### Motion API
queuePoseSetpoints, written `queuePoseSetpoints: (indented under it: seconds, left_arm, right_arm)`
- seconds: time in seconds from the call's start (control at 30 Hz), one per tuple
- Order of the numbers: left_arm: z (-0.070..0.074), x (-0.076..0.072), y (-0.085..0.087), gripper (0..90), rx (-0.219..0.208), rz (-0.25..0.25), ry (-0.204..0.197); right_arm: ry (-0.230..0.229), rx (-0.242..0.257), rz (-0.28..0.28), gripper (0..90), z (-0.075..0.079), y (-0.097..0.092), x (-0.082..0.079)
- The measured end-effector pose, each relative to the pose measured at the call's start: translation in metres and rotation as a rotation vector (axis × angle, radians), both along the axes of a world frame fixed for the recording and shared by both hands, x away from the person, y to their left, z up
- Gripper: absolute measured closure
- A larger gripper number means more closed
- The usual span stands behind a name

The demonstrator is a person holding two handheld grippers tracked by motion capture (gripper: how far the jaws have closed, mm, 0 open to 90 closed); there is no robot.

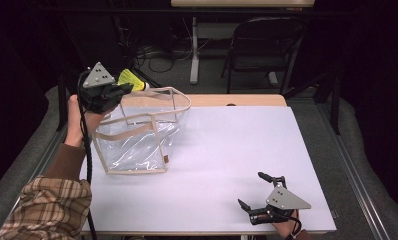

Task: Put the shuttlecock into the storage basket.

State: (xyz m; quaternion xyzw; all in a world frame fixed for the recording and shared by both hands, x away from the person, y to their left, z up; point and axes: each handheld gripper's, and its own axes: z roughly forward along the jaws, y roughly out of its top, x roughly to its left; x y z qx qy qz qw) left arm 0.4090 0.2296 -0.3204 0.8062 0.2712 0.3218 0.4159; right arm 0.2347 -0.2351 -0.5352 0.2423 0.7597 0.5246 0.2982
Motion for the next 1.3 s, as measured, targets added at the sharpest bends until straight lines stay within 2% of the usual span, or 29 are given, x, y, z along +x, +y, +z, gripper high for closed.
queuePoseSetpoints:
  seconds: [0.17, 1.3]
  left_arm:
    - [-0.003, 0.001, 0.000, 89.6, -0.003, 0.005, 0.013]
    - [-0.028, 0.007, -0.019, 89.6, 0.044, -0.028, 0.106]
  right_arm:
    - [0.003, -0.001, -0.003, 0.2, 0.000, 0.000, 0.000]
    - [0.002, 0.000, -0.001, 0.2, 0.000, 0.000, 0.000]
